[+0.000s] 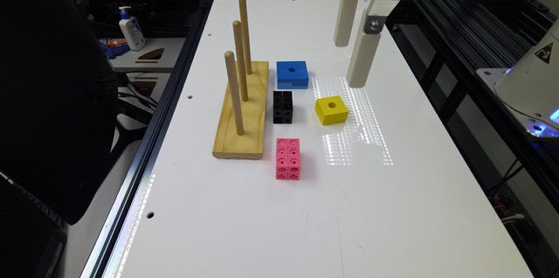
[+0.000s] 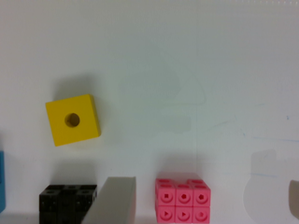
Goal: Pick up pink block.
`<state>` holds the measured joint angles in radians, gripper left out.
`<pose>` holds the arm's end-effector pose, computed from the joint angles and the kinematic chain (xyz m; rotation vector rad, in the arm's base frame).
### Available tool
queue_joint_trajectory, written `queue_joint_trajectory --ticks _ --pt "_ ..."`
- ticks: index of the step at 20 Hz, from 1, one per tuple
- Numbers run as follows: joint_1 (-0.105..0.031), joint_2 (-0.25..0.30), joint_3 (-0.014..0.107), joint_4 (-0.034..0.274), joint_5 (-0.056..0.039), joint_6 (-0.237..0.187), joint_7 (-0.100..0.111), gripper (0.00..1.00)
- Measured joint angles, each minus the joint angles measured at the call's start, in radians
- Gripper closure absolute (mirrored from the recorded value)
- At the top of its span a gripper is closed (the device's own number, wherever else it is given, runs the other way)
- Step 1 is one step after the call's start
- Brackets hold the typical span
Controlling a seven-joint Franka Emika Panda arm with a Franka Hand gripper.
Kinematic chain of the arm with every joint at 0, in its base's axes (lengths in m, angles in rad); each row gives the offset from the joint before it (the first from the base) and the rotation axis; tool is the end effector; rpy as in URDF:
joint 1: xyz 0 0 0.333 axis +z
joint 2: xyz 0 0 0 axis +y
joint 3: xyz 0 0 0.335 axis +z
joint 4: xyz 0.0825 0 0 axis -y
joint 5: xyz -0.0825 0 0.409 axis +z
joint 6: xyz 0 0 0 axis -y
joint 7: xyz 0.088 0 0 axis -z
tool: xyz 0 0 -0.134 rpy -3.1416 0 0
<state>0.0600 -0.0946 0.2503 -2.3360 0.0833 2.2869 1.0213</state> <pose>0.4906 0.1610 0.3534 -2.8602 1.1506 -0.0137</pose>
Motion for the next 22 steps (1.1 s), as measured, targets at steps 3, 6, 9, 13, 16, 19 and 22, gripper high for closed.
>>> queue_joint_trajectory --ticks 3,6,9,13,16,19,22 --pt "-0.005 0.0 0.0 0.002 -0.002 0.0 0.0 0.0" --pt "-0.008 0.003 0.0 0.008 -0.0045 0.0 0.0 0.0" --pt "-0.012 0.011 0.0 0.018 -0.0075 0.0 0.0 0.0" --pt "-0.018 0.033 0.0 0.042 -0.0126 0.0 0.0 0.0" --pt "-0.019 0.055 0.0 0.062 -0.0146 0.0 0.0 0.0" --pt "-0.02 0.074 0.0 0.075 -0.0158 0.001 0.0 0.0" --pt "-0.02 0.12 0.0 0.076 -0.0212 0.037 0.0 0.0"
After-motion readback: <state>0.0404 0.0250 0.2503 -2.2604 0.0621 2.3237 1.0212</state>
